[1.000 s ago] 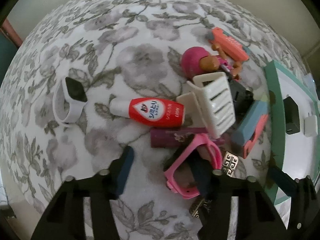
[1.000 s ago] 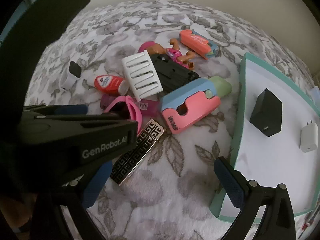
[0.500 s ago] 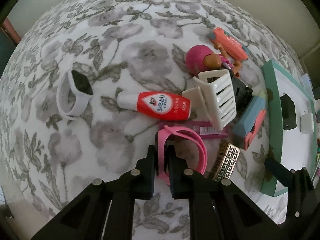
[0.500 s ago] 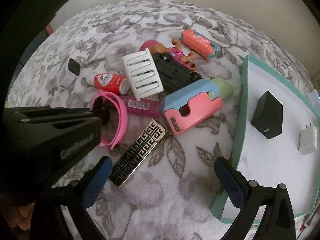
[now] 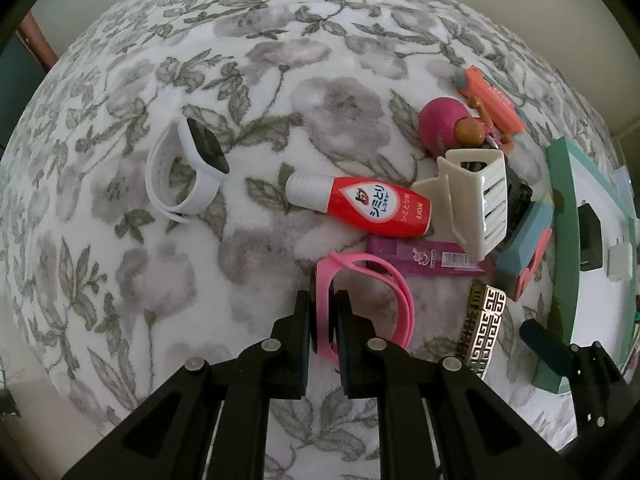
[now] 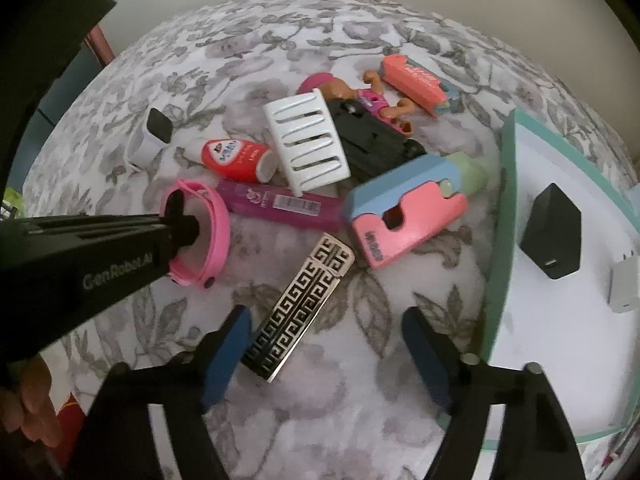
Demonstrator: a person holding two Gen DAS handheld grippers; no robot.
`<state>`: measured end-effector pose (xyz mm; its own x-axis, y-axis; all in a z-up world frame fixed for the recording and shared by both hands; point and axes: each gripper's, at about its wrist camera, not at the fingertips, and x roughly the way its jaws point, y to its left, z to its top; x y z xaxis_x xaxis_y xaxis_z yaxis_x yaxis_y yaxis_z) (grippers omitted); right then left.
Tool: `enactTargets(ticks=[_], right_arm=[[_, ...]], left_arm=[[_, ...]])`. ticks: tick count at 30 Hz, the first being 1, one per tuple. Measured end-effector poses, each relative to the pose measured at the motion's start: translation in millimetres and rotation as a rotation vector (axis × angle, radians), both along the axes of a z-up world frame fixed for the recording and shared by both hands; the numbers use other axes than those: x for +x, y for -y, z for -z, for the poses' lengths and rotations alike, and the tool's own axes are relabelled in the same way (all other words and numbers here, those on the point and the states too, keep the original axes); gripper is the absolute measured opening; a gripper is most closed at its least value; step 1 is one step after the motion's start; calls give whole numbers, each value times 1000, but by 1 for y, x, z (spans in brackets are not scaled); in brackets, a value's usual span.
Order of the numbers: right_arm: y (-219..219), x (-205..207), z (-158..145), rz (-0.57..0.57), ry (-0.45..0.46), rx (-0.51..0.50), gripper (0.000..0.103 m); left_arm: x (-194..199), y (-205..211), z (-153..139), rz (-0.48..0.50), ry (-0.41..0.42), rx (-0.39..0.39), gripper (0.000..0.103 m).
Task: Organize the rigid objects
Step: 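Grasp the pink watch band with left gripper while right grasps the patterned metal bar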
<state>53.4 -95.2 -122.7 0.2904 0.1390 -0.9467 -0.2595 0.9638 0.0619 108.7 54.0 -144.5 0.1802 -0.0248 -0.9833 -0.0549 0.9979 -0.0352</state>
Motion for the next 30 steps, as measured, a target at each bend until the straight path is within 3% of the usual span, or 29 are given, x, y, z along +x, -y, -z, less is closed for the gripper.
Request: enactTargets(ticks=[11,14,16,21,30], right_arm=[[-7,4,6,6,49,-48,64],[-5,3,5,18,51,-39,55],[-1,3,3,27,48,-35,39],[7,2,2,41,40,-28,27],[13,-9,2,49,33,-21,26]], left_arm=[[-4,13,-13,27,4,47,12],[-1,17,-12,28,6,52,12],[0,19,-11,30,12,59,12],[3,25,-10,32,21,70,12],[6,41,-11,74,63,137,12]])
